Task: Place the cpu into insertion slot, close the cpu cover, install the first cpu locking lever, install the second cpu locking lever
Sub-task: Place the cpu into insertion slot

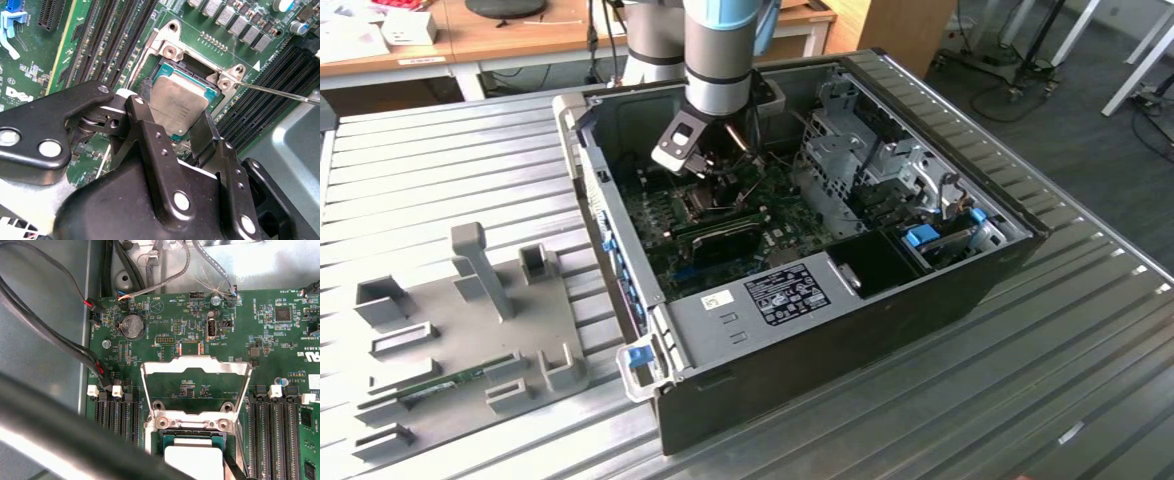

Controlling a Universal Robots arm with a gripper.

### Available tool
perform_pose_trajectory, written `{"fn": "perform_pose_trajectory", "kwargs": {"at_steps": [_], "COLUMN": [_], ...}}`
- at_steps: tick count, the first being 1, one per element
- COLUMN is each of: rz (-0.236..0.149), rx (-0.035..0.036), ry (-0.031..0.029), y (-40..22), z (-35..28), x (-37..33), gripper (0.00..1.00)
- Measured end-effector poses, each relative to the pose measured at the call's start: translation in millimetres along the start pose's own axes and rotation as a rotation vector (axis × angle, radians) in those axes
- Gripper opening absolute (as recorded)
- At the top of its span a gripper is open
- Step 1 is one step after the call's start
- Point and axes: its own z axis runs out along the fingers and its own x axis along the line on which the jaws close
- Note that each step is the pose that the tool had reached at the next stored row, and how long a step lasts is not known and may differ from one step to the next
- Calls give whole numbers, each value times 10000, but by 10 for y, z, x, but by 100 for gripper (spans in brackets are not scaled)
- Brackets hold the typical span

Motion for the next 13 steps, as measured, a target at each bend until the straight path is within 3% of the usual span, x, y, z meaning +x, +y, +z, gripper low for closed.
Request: {"fn": "perform_pose_trajectory", "kwargs": {"at_steps": [13], "rz": [0], "rx": [-2], "ry": [4], "y": [2], "z": [-60], "x": [4], "gripper": [54]}}
